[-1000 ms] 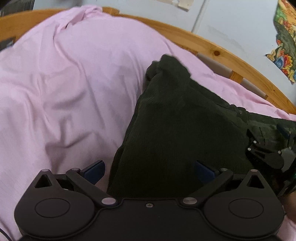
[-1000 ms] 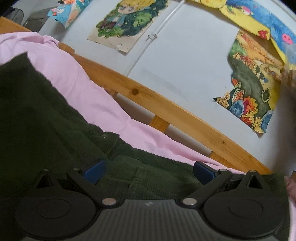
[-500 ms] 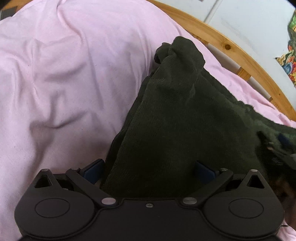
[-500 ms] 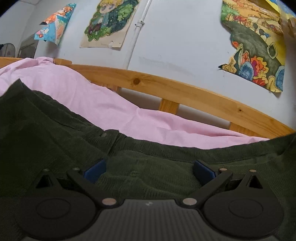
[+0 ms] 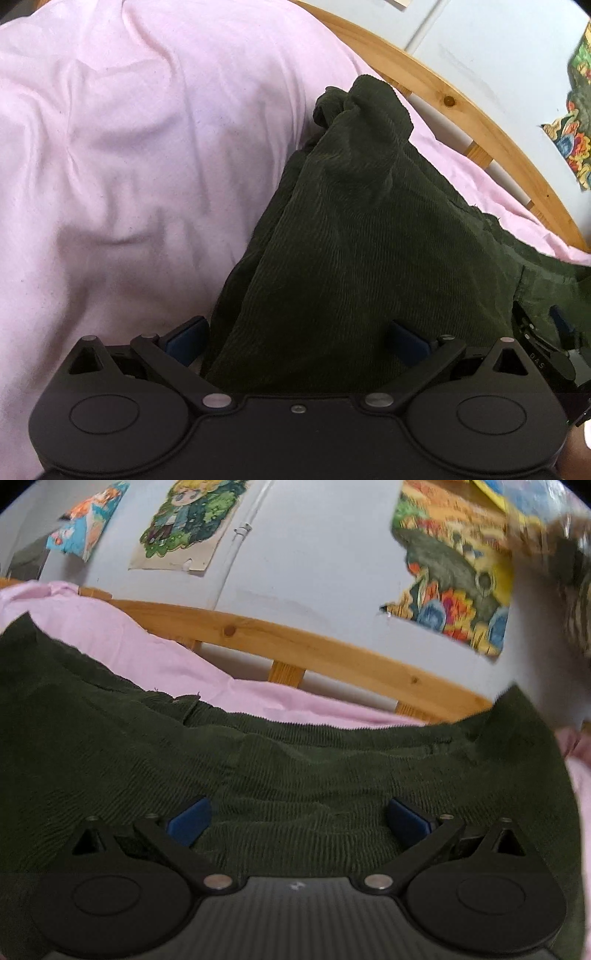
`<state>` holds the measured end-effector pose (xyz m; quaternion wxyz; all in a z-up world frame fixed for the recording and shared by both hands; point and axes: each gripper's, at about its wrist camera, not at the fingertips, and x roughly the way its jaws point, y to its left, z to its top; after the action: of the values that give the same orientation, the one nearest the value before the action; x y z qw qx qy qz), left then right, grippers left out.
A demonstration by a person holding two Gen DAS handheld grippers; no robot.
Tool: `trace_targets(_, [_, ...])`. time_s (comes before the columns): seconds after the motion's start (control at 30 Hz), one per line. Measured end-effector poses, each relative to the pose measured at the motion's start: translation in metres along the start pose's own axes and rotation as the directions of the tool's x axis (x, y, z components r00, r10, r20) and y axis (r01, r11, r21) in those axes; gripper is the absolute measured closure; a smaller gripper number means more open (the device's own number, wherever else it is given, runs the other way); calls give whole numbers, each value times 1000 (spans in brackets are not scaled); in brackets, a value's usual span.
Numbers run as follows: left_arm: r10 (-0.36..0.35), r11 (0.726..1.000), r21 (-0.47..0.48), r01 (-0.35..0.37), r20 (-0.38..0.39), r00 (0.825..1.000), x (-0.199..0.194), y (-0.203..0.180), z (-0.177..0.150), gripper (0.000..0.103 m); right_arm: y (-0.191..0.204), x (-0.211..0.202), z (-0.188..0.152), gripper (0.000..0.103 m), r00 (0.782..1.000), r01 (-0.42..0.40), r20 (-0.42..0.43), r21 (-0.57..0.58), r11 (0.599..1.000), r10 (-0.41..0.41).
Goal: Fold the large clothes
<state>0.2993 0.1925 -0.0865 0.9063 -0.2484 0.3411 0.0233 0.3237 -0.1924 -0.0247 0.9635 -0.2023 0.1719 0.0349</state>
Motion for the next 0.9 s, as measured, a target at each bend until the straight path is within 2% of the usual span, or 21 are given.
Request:
trace_targets(0.1, [-4, 1000, -30, 4, 0, 1000, -6, 6, 1, 6, -4, -1, -1, 0, 1000, -13, 2, 19, 1000, 13])
trace_targets(0.2, [29, 1000, 0, -29, 7, 1000, -11, 3, -2, 11, -1, -3, -1, 0, 1000, 1, 8, 5, 1000, -1])
trace_targets(0.3, [60, 989, 132, -68, 59, 996, -18, -20, -12, 36, -1, -2, -1, 0, 1000, 3, 11, 4, 1000, -3])
trace_targets(0.33, [79, 977, 193, -94, 82, 994, -21, -30, -17, 45, 0, -2, -1, 0, 1000, 3, 12, 4, 1000, -3])
trace_targets(0.43, [147, 914, 359, -187, 135, 980, -27, -62, -32, 55, 0, -2, -1, 0, 1000, 5, 13, 2, 1000, -5])
trace_targets(0.5, [147, 895, 398, -200, 160, 976, -32, -72, -36, 55, 1, -3, -1, 0, 1000, 8, 15, -1, 1000, -8])
trace_targets(0.7, [109, 886, 428, -179, 184, 977, -45, -82, -36, 57, 3, -3, -1, 0, 1000, 17, 22, -7, 1000, -16])
trace_targets(0.77, [125, 879, 437, -189, 171, 977, -41, -84, -35, 49, 4, -3, -1, 0, 1000, 18, 23, -8, 1000, -18])
trace_targets(0.83, [143, 898, 400, -182, 125, 982, -30, -79, -31, 32, 4, -3, -1, 0, 1000, 18, 24, -8, 1000, -18])
trace_targets(0.9, [152, 938, 303, -166, 72, 986, -21, -61, -26, 26, 4, -3, -1, 0, 999, 19, 26, -10, 1000, -19])
